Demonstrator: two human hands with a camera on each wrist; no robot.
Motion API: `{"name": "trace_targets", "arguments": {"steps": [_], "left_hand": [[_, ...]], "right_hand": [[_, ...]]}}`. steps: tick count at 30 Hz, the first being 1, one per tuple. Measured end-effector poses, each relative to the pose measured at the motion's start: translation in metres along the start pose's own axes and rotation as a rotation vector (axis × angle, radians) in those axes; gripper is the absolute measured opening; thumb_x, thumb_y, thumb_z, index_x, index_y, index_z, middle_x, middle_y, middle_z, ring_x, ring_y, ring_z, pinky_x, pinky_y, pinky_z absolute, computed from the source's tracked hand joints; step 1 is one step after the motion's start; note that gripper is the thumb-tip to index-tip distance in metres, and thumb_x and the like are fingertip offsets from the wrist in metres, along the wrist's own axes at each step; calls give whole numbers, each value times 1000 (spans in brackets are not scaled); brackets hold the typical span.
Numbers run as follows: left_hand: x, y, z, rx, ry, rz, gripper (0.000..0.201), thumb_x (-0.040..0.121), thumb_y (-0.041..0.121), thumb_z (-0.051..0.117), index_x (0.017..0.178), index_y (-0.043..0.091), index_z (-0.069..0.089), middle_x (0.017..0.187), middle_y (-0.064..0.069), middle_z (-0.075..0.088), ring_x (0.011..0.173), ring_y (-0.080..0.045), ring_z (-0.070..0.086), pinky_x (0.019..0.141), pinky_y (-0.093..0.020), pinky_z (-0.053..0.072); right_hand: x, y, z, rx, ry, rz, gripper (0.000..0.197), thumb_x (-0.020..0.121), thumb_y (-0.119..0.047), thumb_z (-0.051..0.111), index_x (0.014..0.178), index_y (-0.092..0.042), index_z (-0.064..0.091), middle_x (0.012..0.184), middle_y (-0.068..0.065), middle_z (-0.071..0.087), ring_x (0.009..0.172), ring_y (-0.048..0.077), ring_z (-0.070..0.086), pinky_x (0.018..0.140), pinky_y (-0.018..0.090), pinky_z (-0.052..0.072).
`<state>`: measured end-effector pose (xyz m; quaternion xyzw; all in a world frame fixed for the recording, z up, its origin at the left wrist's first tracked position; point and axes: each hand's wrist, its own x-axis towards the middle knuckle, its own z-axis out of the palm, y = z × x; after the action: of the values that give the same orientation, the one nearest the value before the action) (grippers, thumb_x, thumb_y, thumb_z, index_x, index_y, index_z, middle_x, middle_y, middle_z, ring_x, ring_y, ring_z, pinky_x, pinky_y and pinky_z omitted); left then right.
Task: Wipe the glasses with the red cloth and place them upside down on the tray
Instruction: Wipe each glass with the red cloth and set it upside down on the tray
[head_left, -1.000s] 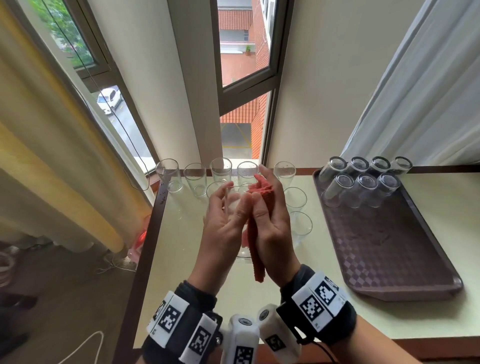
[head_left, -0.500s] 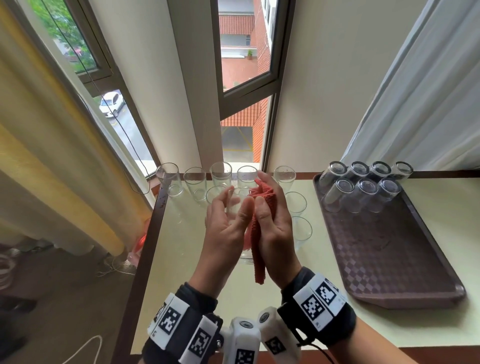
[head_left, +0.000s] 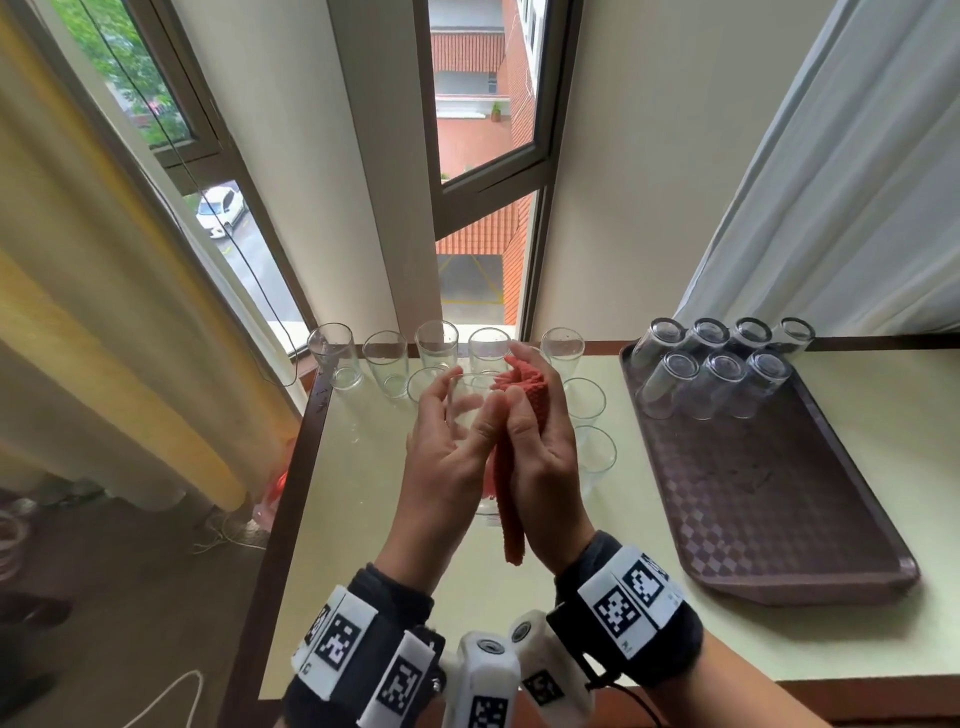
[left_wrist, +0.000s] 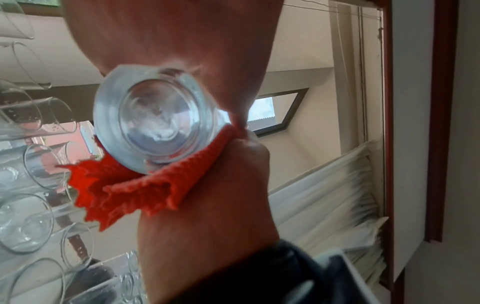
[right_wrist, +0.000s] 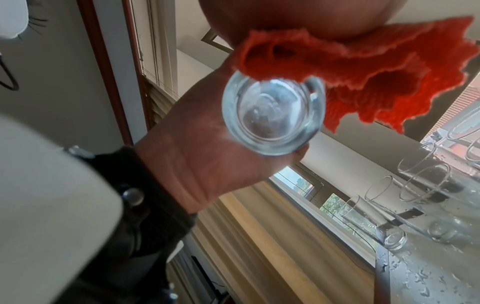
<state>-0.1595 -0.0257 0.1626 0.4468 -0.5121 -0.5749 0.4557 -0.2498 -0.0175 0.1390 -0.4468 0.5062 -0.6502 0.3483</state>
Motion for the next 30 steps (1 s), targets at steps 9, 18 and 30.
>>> {"name": "trace_targets", "arguments": {"steps": [9, 18, 30], "left_hand": [[-4, -1, -5, 74, 21, 37, 63, 87, 53, 41, 141, 20, 43, 116, 8, 69, 90, 4, 62, 81, -20, 46], [0, -12, -9, 99, 53, 19, 50, 85, 61, 57, 130, 45, 41, 135, 2, 53, 115, 0, 56, 81, -7, 47], [6, -7, -28, 161, 1, 18, 84, 67, 82, 57, 138, 39, 39, 143, 3, 43, 126, -6, 51, 95, -19, 51]], "right_hand": [[2, -3, 1, 7, -7, 18, 45, 93, -52, 42, 136, -37, 47, 127, 19, 56, 113, 49, 55, 94, 70, 44], [3, 1, 4, 60, -35, 57, 48, 91, -61, 50, 131, -35, 53, 125, 10, 61, 114, 35, 59, 98, 66, 44], [6, -10, 19, 268, -58, 70, 35, 96, -29, 45, 125, -10, 52, 101, 8, 63, 88, 16, 66, 83, 40, 57]]}}
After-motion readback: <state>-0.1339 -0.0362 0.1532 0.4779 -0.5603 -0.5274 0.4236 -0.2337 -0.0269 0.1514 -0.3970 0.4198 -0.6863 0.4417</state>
